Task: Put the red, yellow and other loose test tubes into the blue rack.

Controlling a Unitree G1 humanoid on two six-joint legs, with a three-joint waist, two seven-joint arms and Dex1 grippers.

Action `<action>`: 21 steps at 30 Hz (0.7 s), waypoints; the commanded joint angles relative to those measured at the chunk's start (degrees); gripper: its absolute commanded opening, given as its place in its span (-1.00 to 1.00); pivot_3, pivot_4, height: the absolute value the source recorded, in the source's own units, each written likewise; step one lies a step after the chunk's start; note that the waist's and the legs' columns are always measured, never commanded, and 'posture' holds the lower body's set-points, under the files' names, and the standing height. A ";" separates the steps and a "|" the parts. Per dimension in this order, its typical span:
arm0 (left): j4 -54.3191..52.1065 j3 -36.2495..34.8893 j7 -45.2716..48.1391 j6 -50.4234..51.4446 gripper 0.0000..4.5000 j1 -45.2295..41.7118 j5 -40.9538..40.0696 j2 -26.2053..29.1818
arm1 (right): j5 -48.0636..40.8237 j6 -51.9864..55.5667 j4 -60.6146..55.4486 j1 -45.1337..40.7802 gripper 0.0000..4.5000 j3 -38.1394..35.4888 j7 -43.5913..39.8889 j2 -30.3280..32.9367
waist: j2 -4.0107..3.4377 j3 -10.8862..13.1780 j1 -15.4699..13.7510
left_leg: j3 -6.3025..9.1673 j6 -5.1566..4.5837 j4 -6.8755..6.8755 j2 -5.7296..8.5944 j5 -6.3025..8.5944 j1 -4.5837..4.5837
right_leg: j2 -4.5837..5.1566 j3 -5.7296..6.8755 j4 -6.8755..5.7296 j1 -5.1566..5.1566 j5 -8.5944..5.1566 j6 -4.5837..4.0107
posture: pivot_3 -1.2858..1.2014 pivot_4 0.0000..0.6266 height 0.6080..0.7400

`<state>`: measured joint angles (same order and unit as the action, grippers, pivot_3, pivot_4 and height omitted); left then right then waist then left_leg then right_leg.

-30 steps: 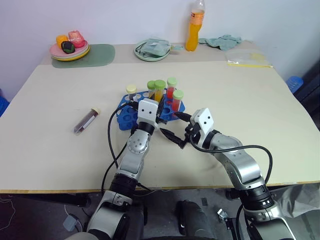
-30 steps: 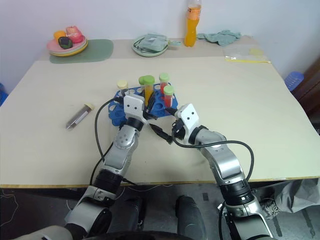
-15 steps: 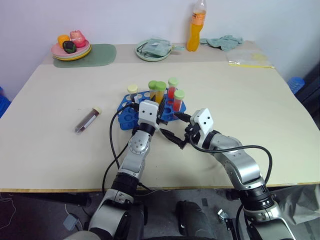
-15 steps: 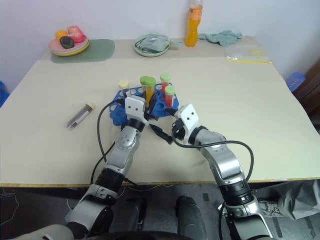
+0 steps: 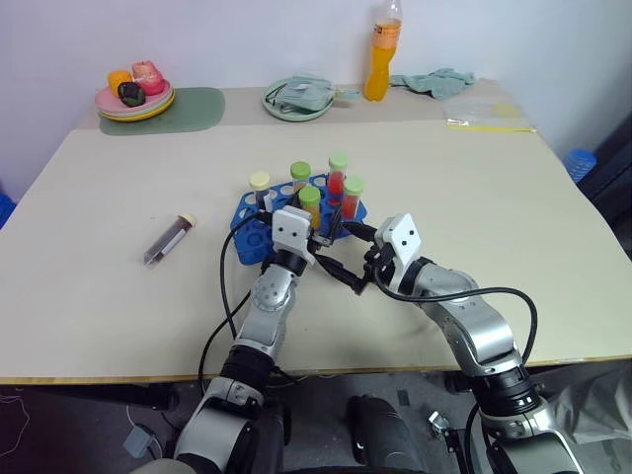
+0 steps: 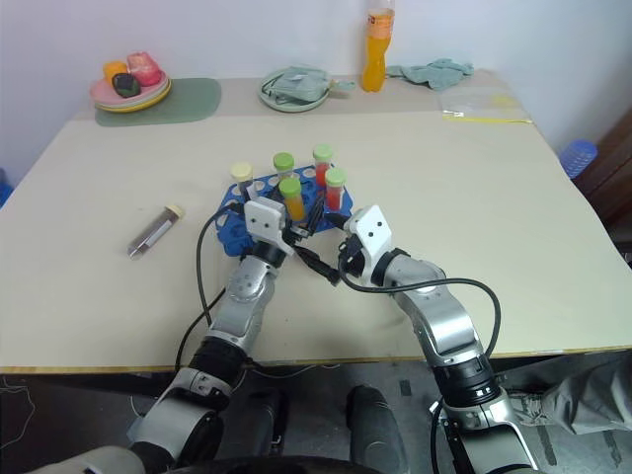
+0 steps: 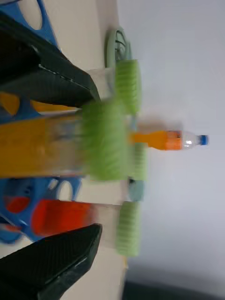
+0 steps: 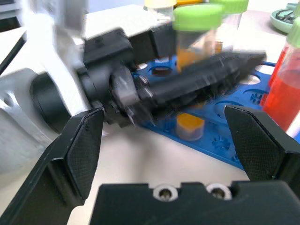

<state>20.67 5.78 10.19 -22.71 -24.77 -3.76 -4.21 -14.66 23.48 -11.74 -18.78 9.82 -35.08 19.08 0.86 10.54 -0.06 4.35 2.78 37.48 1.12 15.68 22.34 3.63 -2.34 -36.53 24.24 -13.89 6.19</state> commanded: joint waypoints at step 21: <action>-10.77 -6.50 19.35 89.62 0.98 -15.50 -24.36 63.64 | -2.20 1.63 -3.18 -1.45 1.00 1.07 -5.87 1.59 | 0.14 0.12 0.88 | 0.05 0.00 -0.06 0.00 0.00 -0.07 | -0.07 0.03 -0.28 0.08 -0.13 0.02 | 0.03 -0.52 1.00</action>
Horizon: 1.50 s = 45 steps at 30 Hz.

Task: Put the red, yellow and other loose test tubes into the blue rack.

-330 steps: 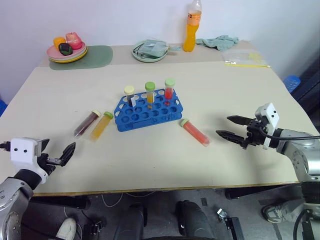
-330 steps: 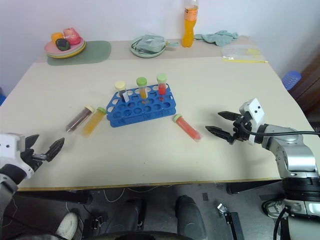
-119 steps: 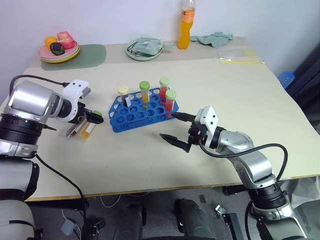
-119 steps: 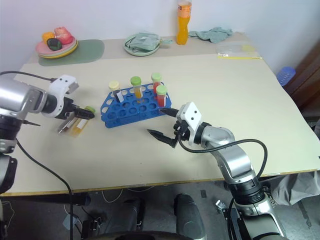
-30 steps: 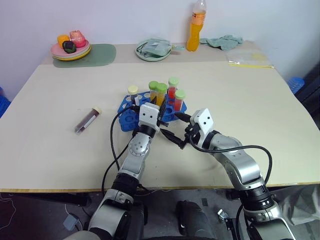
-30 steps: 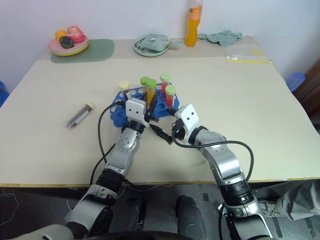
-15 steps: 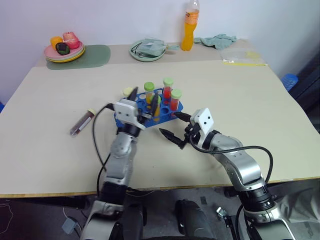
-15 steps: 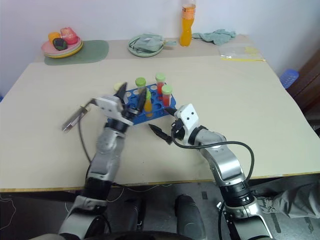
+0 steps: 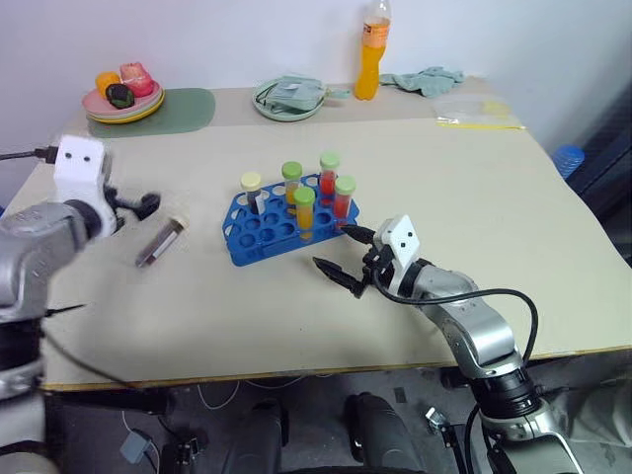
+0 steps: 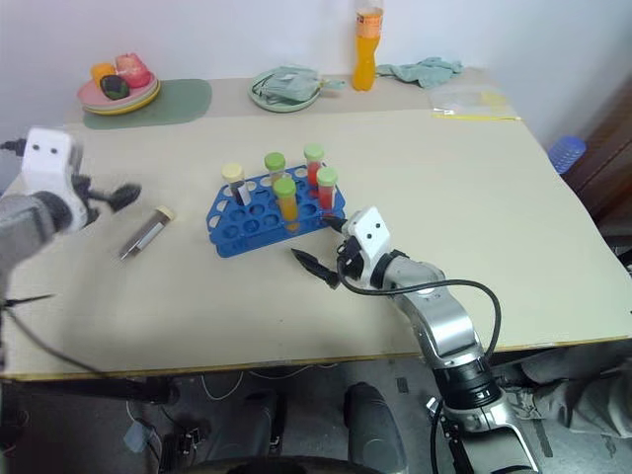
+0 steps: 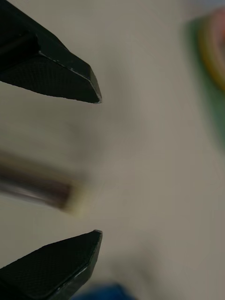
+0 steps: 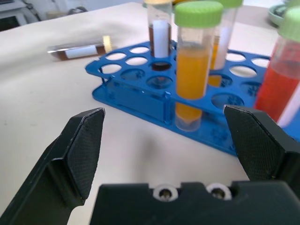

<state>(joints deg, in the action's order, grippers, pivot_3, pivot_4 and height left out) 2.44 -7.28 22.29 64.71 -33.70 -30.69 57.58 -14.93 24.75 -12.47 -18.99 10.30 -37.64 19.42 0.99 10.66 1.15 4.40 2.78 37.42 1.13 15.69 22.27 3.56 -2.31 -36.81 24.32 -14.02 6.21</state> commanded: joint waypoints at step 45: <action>-28.96 15.36 -13.08 -59.91 -0.65 23.87 30.36 -49.81 | -1.86 -1.44 -0.34 -0.57 1.00 1.50 -7.30 5.22 | 0.29 0.07 -0.41 | -0.05 -0.08 0.48 0.20 0.07 -0.10 | 0.28 -0.06 -0.10 -0.36 0.03 0.12 | 0.03 -0.52 1.00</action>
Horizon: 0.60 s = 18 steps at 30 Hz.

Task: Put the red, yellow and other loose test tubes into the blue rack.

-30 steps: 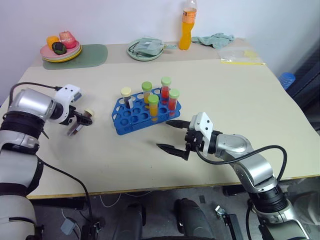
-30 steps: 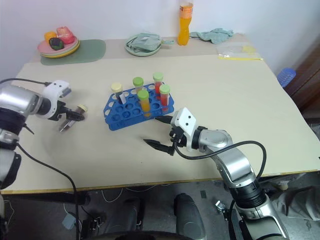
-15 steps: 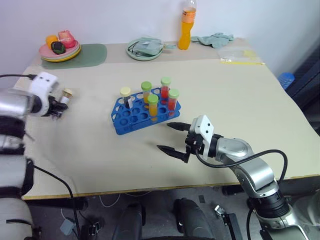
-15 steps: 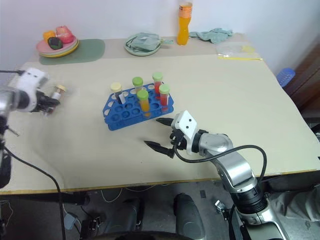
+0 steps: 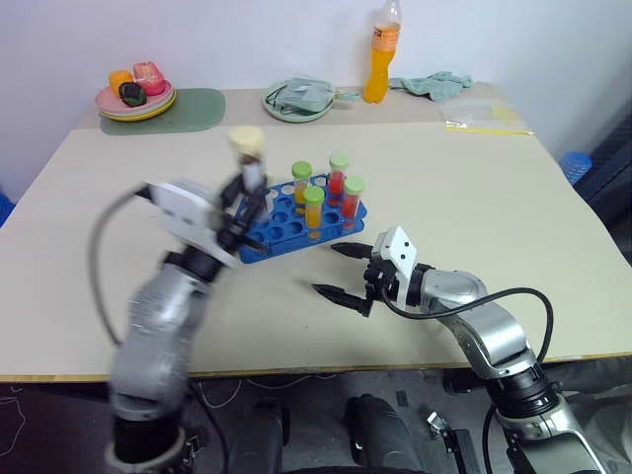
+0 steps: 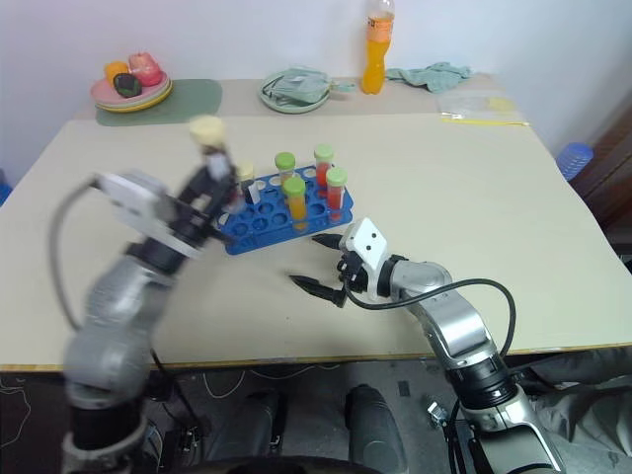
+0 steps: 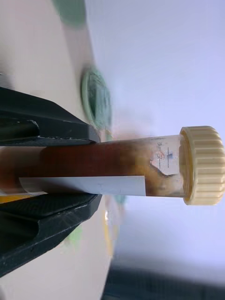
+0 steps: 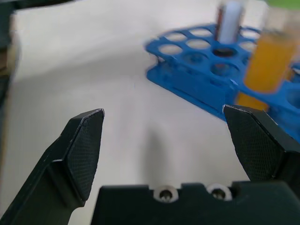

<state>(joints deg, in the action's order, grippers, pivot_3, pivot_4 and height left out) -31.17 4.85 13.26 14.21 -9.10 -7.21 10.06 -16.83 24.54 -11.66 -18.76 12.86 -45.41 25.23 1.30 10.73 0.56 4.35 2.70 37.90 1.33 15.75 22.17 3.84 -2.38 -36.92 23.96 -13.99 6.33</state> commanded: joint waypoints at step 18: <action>20.72 1.82 -10.12 -16.02 -0.65 -3.90 13.74 -5.36 | -0.24 0.70 -4.76 0.85 1.00 -2.02 4.41 -0.86 | -0.02 -0.01 0.11 | 0.01 -0.12 0.04 -0.11 0.07 0.05 | -0.13 -0.02 0.03 0.06 0.00 0.01 | 0.03 -0.52 1.00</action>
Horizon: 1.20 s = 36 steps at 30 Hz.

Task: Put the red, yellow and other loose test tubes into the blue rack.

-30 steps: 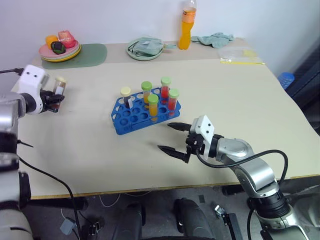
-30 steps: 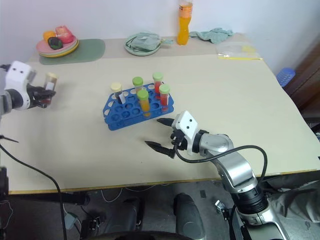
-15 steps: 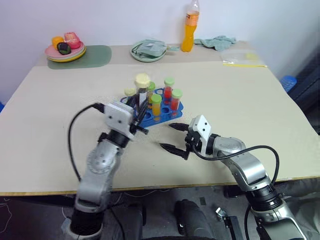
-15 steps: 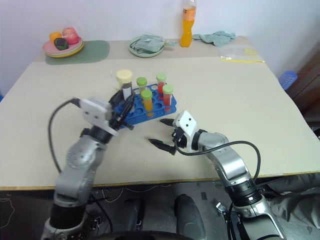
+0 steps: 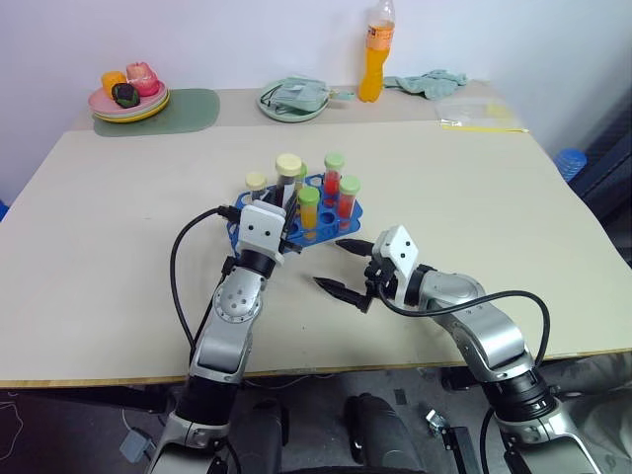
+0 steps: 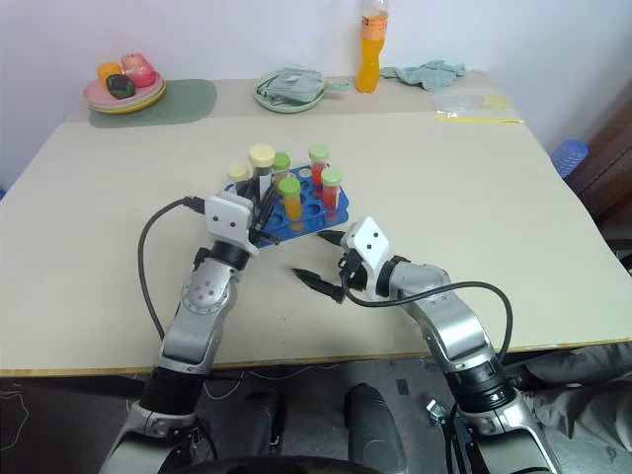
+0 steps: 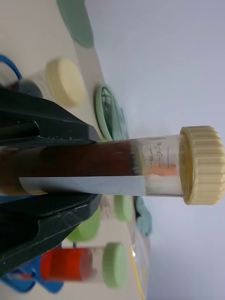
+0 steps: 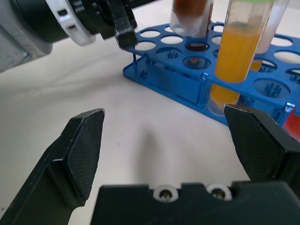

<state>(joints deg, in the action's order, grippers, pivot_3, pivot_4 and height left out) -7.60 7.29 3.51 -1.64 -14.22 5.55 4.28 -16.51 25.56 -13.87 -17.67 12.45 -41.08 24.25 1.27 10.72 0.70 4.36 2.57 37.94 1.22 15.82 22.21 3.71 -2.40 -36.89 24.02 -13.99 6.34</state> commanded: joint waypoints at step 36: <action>-6.35 -7.43 6.35 -4.45 0.97 8.17 -12.87 1.77 | -2.18 0.31 -3.58 -1.49 1.00 -3.28 -3.05 2.59 | -0.04 -0.01 0.05 | 0.05 -0.01 0.01 -0.03 0.01 0.05 | 0.00 0.04 0.05 0.01 0.00 0.00 | 0.03 -0.52 1.00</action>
<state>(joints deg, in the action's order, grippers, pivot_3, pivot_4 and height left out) -8.79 1.91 8.19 -7.66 -7.10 -4.54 4.85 -17.34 25.88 -14.28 -18.52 11.58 -43.20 25.79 1.23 10.71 0.75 4.40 2.56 37.95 1.19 15.83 22.26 3.72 -2.36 -36.84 24.03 -13.99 6.33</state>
